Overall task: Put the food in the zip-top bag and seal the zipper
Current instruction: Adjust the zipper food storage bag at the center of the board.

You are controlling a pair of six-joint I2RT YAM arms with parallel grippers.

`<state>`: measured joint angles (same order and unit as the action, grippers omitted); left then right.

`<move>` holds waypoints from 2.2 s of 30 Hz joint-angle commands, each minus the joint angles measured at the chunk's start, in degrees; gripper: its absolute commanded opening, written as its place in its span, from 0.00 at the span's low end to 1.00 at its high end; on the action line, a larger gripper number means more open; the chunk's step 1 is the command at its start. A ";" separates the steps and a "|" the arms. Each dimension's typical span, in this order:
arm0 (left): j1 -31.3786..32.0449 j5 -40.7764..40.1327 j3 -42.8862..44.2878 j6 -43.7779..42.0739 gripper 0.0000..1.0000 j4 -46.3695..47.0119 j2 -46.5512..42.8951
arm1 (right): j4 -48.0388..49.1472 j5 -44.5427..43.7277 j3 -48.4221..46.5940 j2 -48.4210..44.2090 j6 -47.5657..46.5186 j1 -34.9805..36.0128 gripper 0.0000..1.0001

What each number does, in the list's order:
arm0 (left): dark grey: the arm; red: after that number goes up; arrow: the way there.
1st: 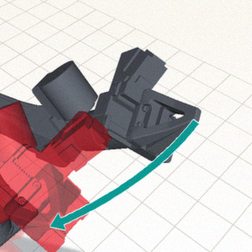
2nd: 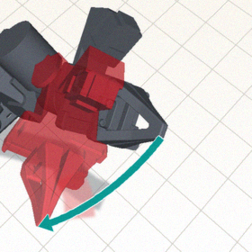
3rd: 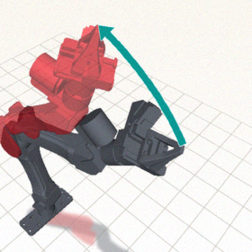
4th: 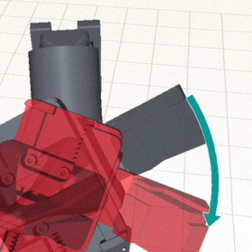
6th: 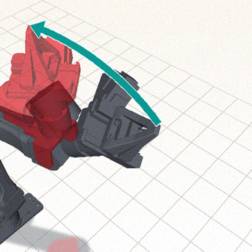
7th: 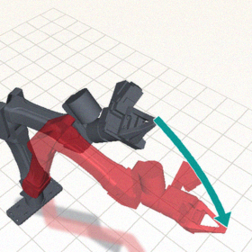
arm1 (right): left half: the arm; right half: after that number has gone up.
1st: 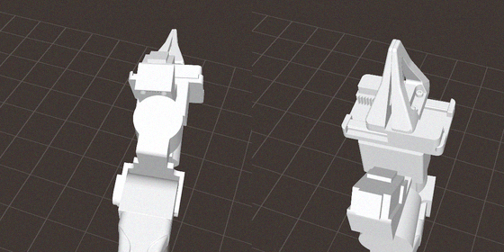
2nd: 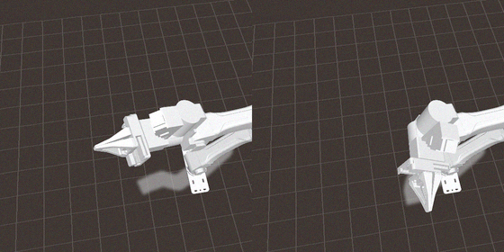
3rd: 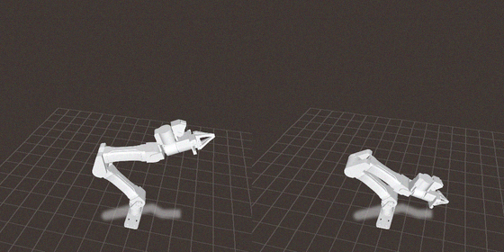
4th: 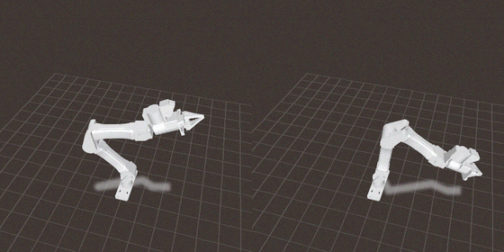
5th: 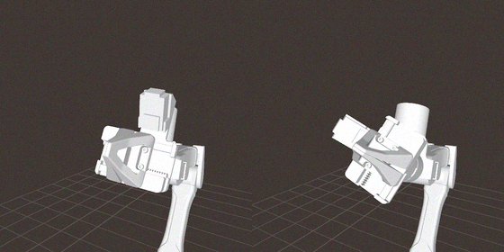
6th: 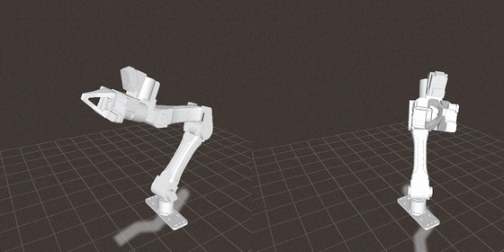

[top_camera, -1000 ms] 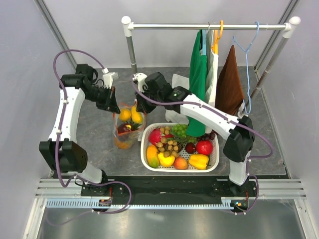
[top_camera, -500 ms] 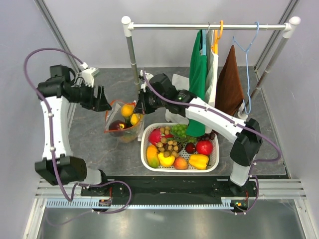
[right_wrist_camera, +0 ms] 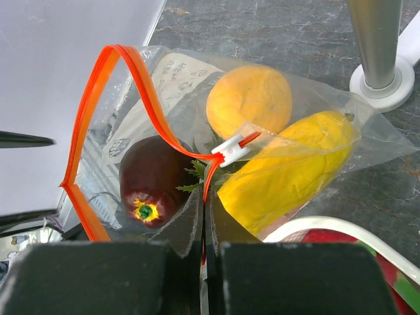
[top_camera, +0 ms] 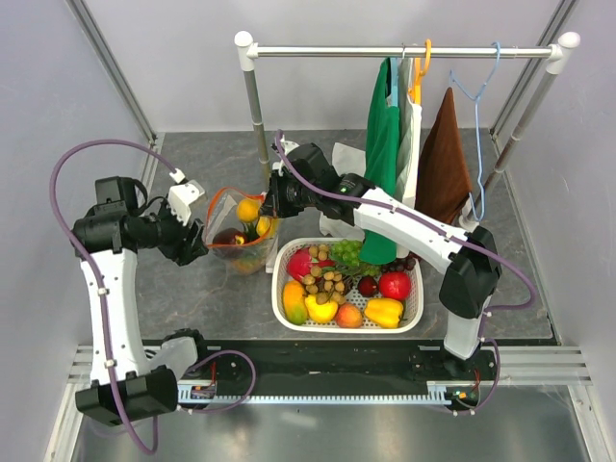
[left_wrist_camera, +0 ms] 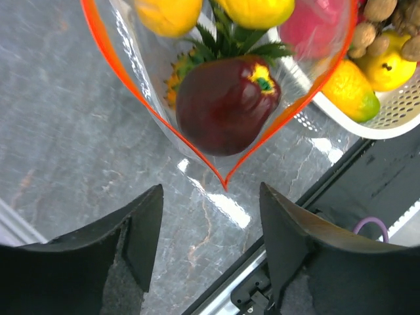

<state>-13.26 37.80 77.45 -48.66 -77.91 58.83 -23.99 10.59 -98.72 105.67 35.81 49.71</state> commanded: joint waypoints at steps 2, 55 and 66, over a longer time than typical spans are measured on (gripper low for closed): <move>-0.10 1.48 -2.04 -6.00 0.61 -9.19 1.11 | 1.66 -0.48 -2.53 -0.81 0.05 0.03 0.00; -2.21 -15.36 -5.64 19.67 0.02 10.68 -0.84 | 10.32 3.99 8.71 -3.56 -6.55 5.04 0.00; -4.15 3.12 4.26 9.20 0.56 4.25 -3.81 | 15.20 -0.30 11.79 -7.40 -1.36 4.95 0.00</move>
<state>-17.17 30.63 74.19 -33.98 -71.75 57.08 -12.34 13.13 -87.96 101.89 32.82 54.52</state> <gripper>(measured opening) 0.155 0.010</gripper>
